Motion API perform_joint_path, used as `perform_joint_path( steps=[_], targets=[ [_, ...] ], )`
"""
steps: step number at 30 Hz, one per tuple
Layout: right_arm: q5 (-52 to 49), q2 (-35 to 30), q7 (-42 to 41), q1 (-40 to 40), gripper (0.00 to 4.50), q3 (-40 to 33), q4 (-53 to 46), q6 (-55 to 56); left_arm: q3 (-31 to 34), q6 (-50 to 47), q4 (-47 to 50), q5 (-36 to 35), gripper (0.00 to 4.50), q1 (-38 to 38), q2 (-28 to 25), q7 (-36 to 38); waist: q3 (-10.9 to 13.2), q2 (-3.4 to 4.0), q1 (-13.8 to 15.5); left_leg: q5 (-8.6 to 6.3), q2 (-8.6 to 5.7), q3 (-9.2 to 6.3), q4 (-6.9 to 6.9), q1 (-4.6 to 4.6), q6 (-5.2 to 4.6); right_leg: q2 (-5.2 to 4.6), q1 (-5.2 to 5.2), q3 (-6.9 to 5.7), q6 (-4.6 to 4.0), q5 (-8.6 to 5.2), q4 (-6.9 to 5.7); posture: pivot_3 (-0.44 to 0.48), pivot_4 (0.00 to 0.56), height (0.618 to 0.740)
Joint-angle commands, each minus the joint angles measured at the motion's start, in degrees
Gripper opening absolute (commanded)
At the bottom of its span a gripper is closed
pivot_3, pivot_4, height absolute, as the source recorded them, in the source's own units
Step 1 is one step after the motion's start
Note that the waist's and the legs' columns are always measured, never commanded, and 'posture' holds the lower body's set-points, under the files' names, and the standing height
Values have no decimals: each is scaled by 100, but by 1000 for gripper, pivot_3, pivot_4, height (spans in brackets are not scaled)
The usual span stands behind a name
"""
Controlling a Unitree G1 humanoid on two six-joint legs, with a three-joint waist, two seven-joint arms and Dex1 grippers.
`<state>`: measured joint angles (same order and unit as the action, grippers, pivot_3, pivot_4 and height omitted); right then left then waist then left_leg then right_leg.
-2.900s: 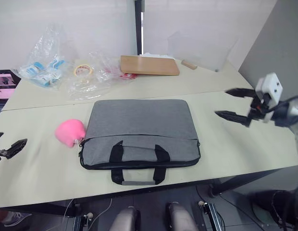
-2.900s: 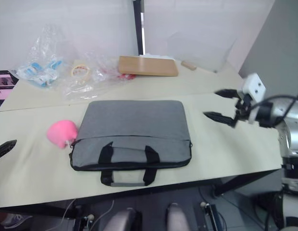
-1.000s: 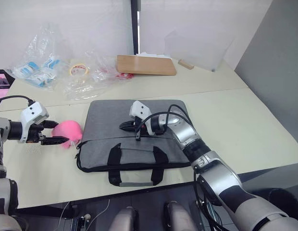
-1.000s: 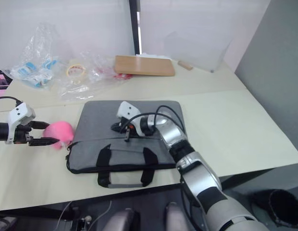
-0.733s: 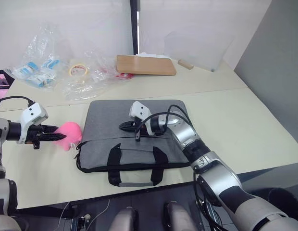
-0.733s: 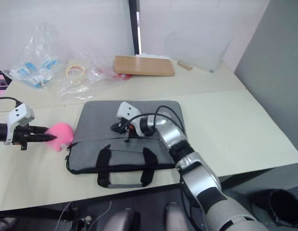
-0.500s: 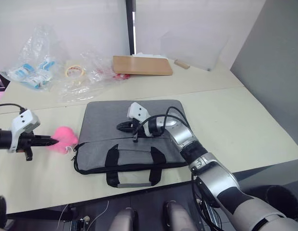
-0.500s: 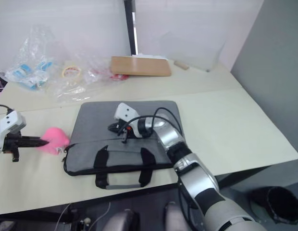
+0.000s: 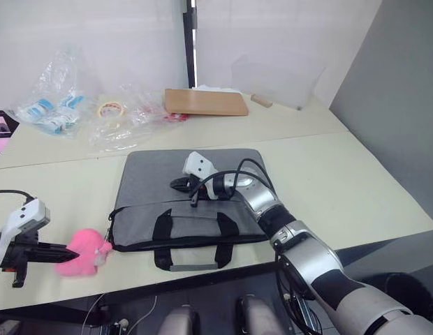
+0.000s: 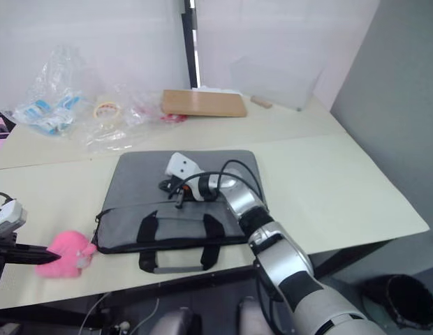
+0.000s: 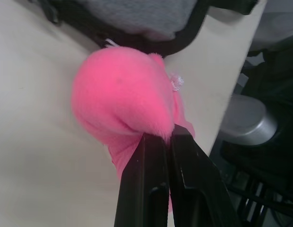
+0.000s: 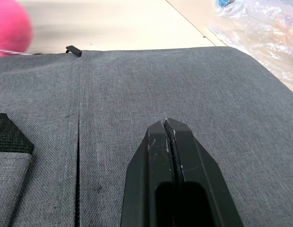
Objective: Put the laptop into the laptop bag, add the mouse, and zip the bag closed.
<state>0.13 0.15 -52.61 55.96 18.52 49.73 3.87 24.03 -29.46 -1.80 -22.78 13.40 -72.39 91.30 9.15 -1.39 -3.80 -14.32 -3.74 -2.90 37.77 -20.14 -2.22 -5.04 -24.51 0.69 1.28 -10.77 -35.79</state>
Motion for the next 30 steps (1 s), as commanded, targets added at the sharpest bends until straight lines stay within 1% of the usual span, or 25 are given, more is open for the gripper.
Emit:
perform_joint_path(
  steps=[1, 5, 7, 12, 19, 30],
  targets=[
    [315, 13, 13, -272, 0, 172, 414, -62, 261, -253, 568, -255, 24, 204, 63, 46, 0, 0, -3, -8, 9, 0, 0, 3, 13, 10, 1, -1, -6, -4, 0, 0, 150, 740],
    [432, 8, 50, -339, 0, 219, 391, -46, 273, -307, 809, -288, 24, 411, 175, -35, 0, 0, 1, -21, 45, 0, 0, 18, 34, 47, 17, 0, -31, -19, 0, 0, 150, 740],
    [506, -1, 194, -346, 0, 229, 436, -17, 305, -326, 865, -311, 24, 494, 196, -17, 0, 0, 7, -32, 61, -1, 0, 28, 48, 63, 19, -3, -50, -31, -6, 0, 150, 740],
    [681, 17, 557, -326, 0, 277, 648, 105, 415, -434, 1200, -423, 24, 871, 210, 106, 0, 0, 14, -34, 69, 0, -4, 46, 50, 63, 29, -1, -57, -37, -3, 0, 150, 740],
    [722, 145, 710, -314, 0, 261, 802, 100, 667, -578, 1750, -647, 24, 1400, 250, 119, -2, -3, 10, -35, 78, 1, -6, 69, 51, 61, 44, 9, -55, -85, -4, 0, 150, 740],
    [728, 190, 763, -298, 0, 254, 896, 111, 498, -1183, 2522, -1116, 24, 1291, 792, -483, -4, -3, -10, -36, 96, 6, -43, 89, 54, 60, 49, 14, -60, -93, 1, 0, 150, 740]
  ],
)
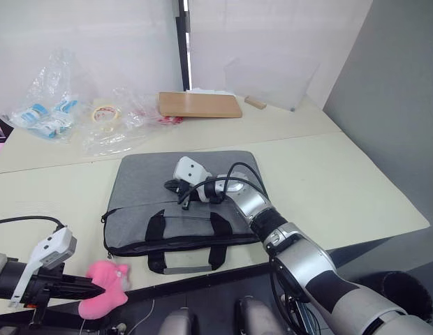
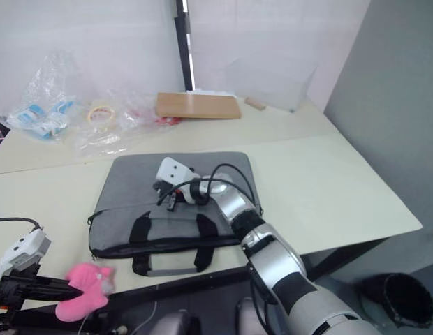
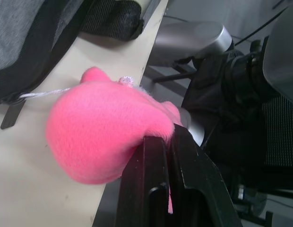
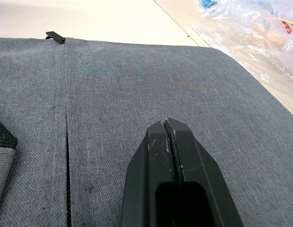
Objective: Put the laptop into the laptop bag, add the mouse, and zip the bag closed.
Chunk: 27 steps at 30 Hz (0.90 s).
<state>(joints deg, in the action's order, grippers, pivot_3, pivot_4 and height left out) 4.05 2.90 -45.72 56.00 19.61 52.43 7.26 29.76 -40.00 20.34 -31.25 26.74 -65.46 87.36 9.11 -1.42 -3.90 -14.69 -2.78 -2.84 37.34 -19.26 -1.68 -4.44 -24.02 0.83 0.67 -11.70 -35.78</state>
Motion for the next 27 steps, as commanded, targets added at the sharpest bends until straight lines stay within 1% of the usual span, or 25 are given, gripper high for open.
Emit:
perform_joint_path(
  steps=[1, 6, 9, 16, 19, 22, 27],
  targets=[
    [335, -86, 75, -303, 0, 145, 625, -229, -115, -151, 363, -296, 24, -41, 159, -159, 0, 0, 1, 0, 1, 0, -3, 1, 0, 0, 0, 0, -1, -1, 1, 0, 150, 740],
    [337, -95, 75, -311, 0, 145, 606, -241, -278, -382, 642, -543, 24, -154, 405, -485, -1, 0, 9, 0, 6, 0, -11, 2, 0, 0, -1, 1, -5, -4, 3, 0, 150, 740],
    [341, -98, 81, -297, 0, 145, 618, -250, -463, -636, 898, -857, 24, -387, 623, -821, -1, 1, 12, 0, 9, 0, -13, 2, 0, -1, -1, 2, 21, -21, 5, 0, 150, 740],
    [352, -85, 88, -277, 0, 130, 637, -268, -698, -1040, 1133, -1372, 24, -837, 1011, -1490, -5, 4, 23, 0, 16, 0, -21, 2, 1, -1, 0, 4, 18, -20, 8, 0, 150, 740],
    [355, -76, 93, -279, 0, 130, 657, -267, -1041, -1128, 1324, -1526, 24, -1078, 1259, -1843, -8, 6, 28, 0, 19, 0, -22, 2, 1, -1, 2, 5, 21, -21, 11, 0, 150, 740],
    [357, -74, 89, -276, 0, 132, 669, -260, -1209, -1171, 1437, -1628, 24, -1166, 1348, -2007, -9, 5, 28, 0, 22, 0, -22, 2, 1, 0, 3, 8, 20, -21, 13, 0, 150, 740],
    [361, -75, 72, -263, 0, 137, 682, -257, -1515, -1383, 1616, -2102, 24, -1548, 1633, -2431, -10, 6, 45, 0, 31, 0, -23, 1, 1, 2, 5, 8, 20, -26, 17, 0, 150, 740]
  ],
)
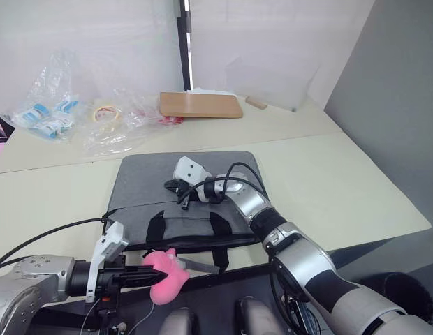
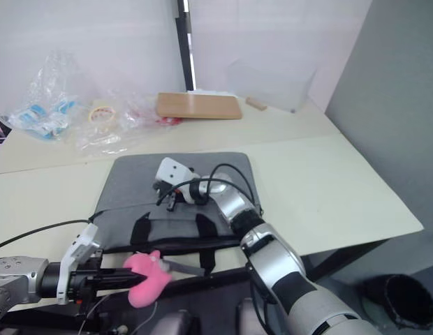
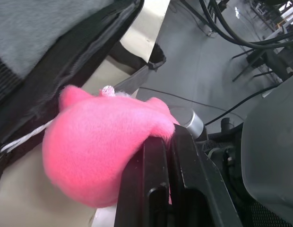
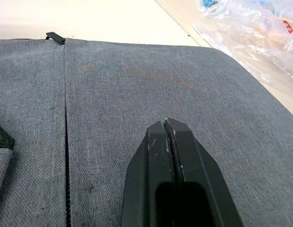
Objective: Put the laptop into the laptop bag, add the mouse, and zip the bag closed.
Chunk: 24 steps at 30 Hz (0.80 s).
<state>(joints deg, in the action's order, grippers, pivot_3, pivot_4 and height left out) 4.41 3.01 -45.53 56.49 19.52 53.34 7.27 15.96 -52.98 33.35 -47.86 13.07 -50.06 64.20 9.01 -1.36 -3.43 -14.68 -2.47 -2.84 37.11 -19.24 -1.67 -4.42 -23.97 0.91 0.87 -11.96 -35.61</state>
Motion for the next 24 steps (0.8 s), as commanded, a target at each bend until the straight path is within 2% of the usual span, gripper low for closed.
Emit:
perform_joint_path(
  steps=[1, 4, 9, 14, 17, 24],
  targets=[
    [326, -85, 49, -311, 0, 147, 591, -259, -212, -114, 344, -505, 24, -253, 146, -195, 0, 0, -1, 0, 4, 0, 0, -2, 0, 1, 1, 0, 0, 0, 6, 0, 150, 740],
    [329, -80, 34, -313, 0, 157, 583, -266, -549, -143, 391, -585, 24, -512, 325, -427, -2, 2, 4, 0, 6, 0, -1, -1, 0, 3, 4, -1, 0, -1, 11, 0, 150, 740],
    [331, -79, 6, -310, 0, 164, 582, -274, -1335, 29, 320, -322, 24, -988, 502, -534, -4, 2, 4, 0, 8, 0, -2, -3, 0, 7, 21, -1, 0, -1, 18, 0, 150, 740],
    [333, -90, -7, -307, 0, 164, 568, -286, -1726, 47, 184, -283, 24, -1371, 662, -638, -4, 6, 9, 1, 13, -1, -5, 1, 0, 13, 45, -5, 1, -2, 37, 0, 150, 740],
    [330, -109, -13, -314, 0, 158, 546, -297, -1727, 30, 111, -324, 24, -1423, 666, -650, -5, 9, 6, 1, 17, -2, -9, 4, 0, 16, 56, -7, 2, -3, 51, 0, 150, 740],
    [323, -137, -27, -349, 0, 148, 516, -304, -1097, -39, 145, -657, 2253, -947, 336, -644, -3, 15, 8, 1, 24, -3, -13, 3, 0, 14, 57, -6, 2, -6, 55, 0, 150, 740]
  ],
)
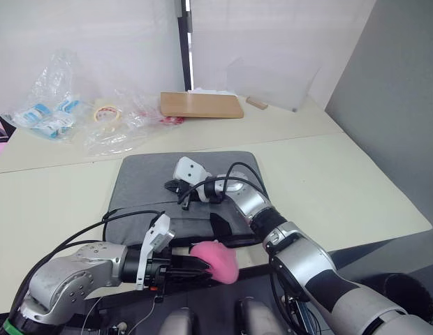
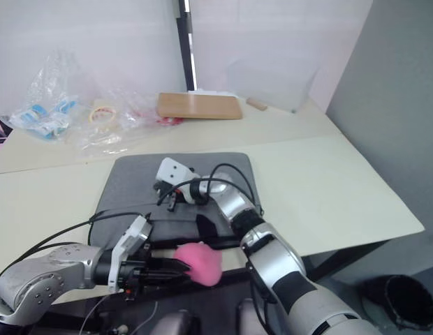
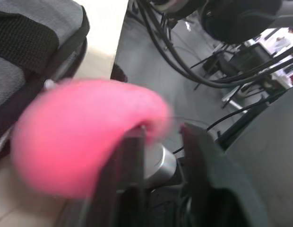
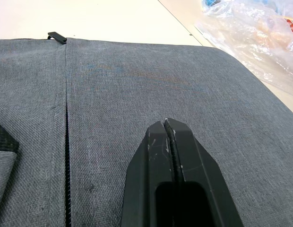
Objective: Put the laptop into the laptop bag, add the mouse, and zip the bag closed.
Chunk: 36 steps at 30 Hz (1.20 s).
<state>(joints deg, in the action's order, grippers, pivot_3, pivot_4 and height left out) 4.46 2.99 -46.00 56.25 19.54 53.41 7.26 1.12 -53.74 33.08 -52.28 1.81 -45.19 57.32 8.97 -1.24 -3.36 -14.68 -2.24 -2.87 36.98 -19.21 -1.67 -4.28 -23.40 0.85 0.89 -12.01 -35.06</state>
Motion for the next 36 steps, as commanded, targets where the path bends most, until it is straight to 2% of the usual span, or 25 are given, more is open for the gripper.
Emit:
perform_joint_path(
  steps=[1, 4, 7, 10, 11, 14, 19, 23, 26, 28, 31, 33, 36],
  targets=[
    [317, -137, 20, -324, 0, 144, 511, -303, 508, 45, 187, -254, 2606, 273, -208, 36, 1, 4, 2, 0, 0, 0, -1, 0, 0, 0, 0, 0, -2, -2, 0, 0, 150, 740],
    [308, -125, 23, -300, 0, 131, 528, -293, 1661, 105, 265, -286, 3655, 1266, -736, 467, 3, 6, -6, 0, 6, -1, -5, -1, 0, -1, -2, -2, -5, -5, 4, 0, 150, 740],
    [300, -117, 17, -260, 0, 118, 556, -276, 2504, 227, 176, -210, 4490, 1878, -1071, 836, 1, 19, 22, -1, 9, -2, -13, -5, 1, -3, -37, -7, -55, -35, 1, 0, 150, 740],
    [286, -114, 4, -212, 0, 104, 592, -251, 3105, 337, -8, -143, 4490, 2089, -1260, 1073, 1, 20, 59, -5, 12, -2, -13, -7, 8, -5, -39, -9, -60, -41, 2, 0, 150, 740],
    [280, -116, -2, -193, 0, 98, 603, -243, 3259, 327, -90, -159, 4490, 2072, -1332, 1131, 1, 20, 60, -26, 13, -1, -13, -8, 44, -6, -39, -8, -60, -41, 2, 0, 150, 740],
    [243, -124, -37, -125, 0, 61, 610, -220, 3500, 333, -447, -214, 4490, 1634, -1547, 1087, 2, 21, 70, -28, 16, -2, -13, -8, 48, -3, -40, -13, -61, -44, 0, 0, 150, 740],
    [15, -137, -142, -23, 0, -171, 446, -237, 3028, 594, -989, -47, 4490, 361, -1426, 579, 2, 20, 72, -27, 16, 0, -13, -11, 47, 7, -48, -19, -41, -32, -3, 0, 150, 740],
    [-1317, 20, -795, -19, 0, -1102, -746, -943, 2666, 811, -1390, 192, 4490, -270, -1323, 486, 14, 8, 76, -20, 12, 2, -13, -41, 44, 9, -59, -18, -34, -10, -9, 0, 150, 740],
    [-1996, -20, -1151, -111, 0, -1414, -1797, -1618, 2513, 890, -1530, 257, 4490, -507, -1297, 499, 25, -10, 86, 8, 9, 0, -13, -143, 39, 11, -160, -21, -87, 45, -17, 0, 150, 740],
    [-2413, -169, -980, -88, 0, -1704, -2493, -2275, 2371, 986, -1661, 316, 4490, -731, -1262, 536, 27, -8, 88, 13, 4, -2, -12, -236, 54, 9, -274, -20, -92, 82, -49, 0, 150, 740],
    [-2645, -387, -826, -118, 0, -1842, -3079, -2826, 2207, 1062, -1804, 388, 4490, -976, -1220, 555, 27, -8, 81, 19, 3, -4, -10, -329, 81, 6, -360, -27, -98, 87, -84, 0, 150, 740],
    [-2835, -1042, -1142, -269, 566, -1887, -3856, -3294, 1811, 1373, -2024, 624, 4500, -1448, -1033, 557, 27, -7, 89, 22, 3, -2, -10, -342, 90, 7, -369, -26, -98, 86, -71, 0, 150, 740],
    [-2966, -2171, -1748, -750, 1522, -1739, -5024, -3738, 1177, 1757, -2373, 941, 4500, -2176, -631, 711, 30, -2, 251, 17, -10, -6, 2, -382, 83, -3, -370, -60, -78, 95, -23, 0, 150, 740]
  ],
)
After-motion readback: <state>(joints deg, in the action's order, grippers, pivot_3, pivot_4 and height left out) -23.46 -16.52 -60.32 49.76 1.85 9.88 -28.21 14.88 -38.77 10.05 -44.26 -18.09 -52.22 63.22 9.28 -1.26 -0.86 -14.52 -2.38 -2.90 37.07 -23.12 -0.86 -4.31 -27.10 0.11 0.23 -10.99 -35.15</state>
